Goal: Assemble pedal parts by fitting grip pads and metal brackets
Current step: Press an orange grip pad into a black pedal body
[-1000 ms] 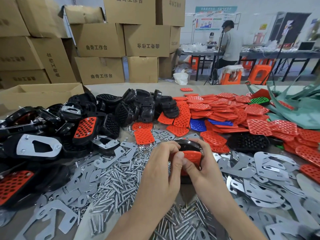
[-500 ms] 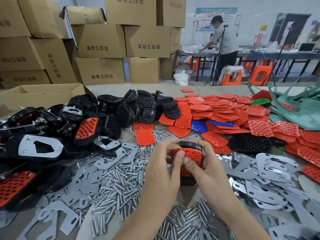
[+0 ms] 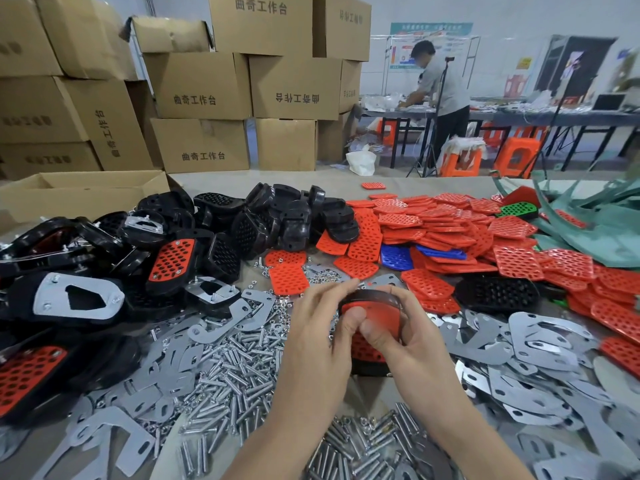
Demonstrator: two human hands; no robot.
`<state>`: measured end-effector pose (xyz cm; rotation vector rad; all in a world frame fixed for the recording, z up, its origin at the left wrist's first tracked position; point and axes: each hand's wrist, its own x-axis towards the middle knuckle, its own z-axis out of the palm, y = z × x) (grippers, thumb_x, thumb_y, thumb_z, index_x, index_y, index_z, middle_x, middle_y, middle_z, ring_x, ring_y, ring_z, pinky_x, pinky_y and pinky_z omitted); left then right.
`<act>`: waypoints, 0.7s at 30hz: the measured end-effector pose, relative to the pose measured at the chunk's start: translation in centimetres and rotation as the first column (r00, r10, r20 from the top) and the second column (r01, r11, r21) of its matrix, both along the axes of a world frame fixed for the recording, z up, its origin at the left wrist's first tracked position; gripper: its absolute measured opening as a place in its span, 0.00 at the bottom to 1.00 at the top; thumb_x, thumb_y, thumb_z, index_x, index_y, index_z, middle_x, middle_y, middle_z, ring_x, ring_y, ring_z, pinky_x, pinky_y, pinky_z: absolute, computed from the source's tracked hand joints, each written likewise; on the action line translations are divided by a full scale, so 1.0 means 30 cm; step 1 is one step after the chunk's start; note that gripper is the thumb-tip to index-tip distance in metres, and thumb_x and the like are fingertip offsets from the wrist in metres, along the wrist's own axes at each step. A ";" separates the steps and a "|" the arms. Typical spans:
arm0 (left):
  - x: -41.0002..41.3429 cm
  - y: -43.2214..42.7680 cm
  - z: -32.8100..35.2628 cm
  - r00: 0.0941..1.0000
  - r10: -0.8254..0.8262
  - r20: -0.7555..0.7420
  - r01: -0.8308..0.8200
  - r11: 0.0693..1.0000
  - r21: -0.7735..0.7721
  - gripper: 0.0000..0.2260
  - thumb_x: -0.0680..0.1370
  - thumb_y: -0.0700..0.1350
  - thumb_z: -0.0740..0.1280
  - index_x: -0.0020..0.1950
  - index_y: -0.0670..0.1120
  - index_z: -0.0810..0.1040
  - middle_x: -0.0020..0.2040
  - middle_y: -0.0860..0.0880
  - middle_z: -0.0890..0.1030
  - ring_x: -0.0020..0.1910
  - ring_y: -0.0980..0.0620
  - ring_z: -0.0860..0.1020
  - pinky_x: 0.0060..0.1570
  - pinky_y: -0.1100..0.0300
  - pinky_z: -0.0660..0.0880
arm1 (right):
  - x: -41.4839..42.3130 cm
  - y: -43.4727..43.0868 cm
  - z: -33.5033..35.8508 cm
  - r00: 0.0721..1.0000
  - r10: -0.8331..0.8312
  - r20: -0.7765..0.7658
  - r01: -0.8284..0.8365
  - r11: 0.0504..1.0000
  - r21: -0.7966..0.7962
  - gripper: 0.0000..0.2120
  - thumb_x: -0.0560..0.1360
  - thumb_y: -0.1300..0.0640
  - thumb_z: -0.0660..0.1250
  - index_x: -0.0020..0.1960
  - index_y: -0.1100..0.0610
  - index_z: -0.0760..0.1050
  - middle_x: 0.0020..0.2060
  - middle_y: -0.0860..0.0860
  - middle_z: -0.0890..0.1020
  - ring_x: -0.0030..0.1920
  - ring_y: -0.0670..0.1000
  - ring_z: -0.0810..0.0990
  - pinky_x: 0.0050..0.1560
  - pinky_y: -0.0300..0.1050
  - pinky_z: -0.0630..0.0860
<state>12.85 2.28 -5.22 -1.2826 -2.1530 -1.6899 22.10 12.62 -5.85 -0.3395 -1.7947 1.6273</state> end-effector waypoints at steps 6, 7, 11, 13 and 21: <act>0.002 -0.018 0.024 0.954 -0.177 0.240 0.175 0.984 0.029 0.11 0.81 0.56 0.62 0.61 0.61 0.78 0.59 0.60 0.79 0.62 0.55 0.77 0.62 0.53 0.74 | 0.009 -0.034 0.023 0.999 0.020 -0.044 -0.019 0.999 0.037 0.10 0.74 0.42 0.69 0.56 0.35 0.79 0.52 0.45 0.86 0.53 0.44 0.85 0.52 0.34 0.77; 0.004 -0.019 0.026 0.929 -0.206 0.306 0.202 0.978 0.048 0.10 0.80 0.56 0.62 0.59 0.62 0.78 0.58 0.60 0.81 0.59 0.56 0.79 0.60 0.55 0.76 | 0.008 -0.040 0.025 0.999 0.007 -0.049 -0.005 0.999 0.049 0.09 0.75 0.42 0.69 0.56 0.36 0.80 0.51 0.43 0.86 0.52 0.42 0.84 0.50 0.31 0.77; 0.002 -0.017 0.022 0.915 -0.234 0.329 0.227 0.972 0.061 0.11 0.84 0.42 0.63 0.58 0.59 0.78 0.54 0.64 0.82 0.53 0.63 0.80 0.50 0.74 0.72 | -0.002 -0.043 0.013 0.997 -0.034 -0.063 0.033 0.999 -0.020 0.08 0.77 0.52 0.71 0.54 0.41 0.81 0.48 0.44 0.86 0.47 0.42 0.85 0.45 0.31 0.78; -0.001 -0.017 0.024 0.923 -0.225 0.314 0.220 0.974 0.052 0.15 0.84 0.38 0.62 0.59 0.58 0.78 0.55 0.65 0.81 0.55 0.64 0.79 0.51 0.74 0.71 | -0.001 -0.040 0.010 0.999 -0.033 -0.025 0.032 0.999 -0.030 0.12 0.78 0.57 0.71 0.56 0.41 0.80 0.50 0.46 0.86 0.51 0.45 0.85 0.48 0.34 0.79; -0.006 -0.021 0.007 0.992 -0.103 0.077 0.107 0.993 -0.056 0.13 0.85 0.52 0.59 0.69 0.60 0.72 0.63 0.66 0.77 0.65 0.66 0.73 0.63 0.70 0.68 | -0.004 -0.028 0.015 0.999 -0.028 -0.018 0.028 0.999 -0.024 0.13 0.74 0.52 0.73 0.55 0.37 0.80 0.53 0.45 0.86 0.54 0.45 0.84 0.52 0.35 0.79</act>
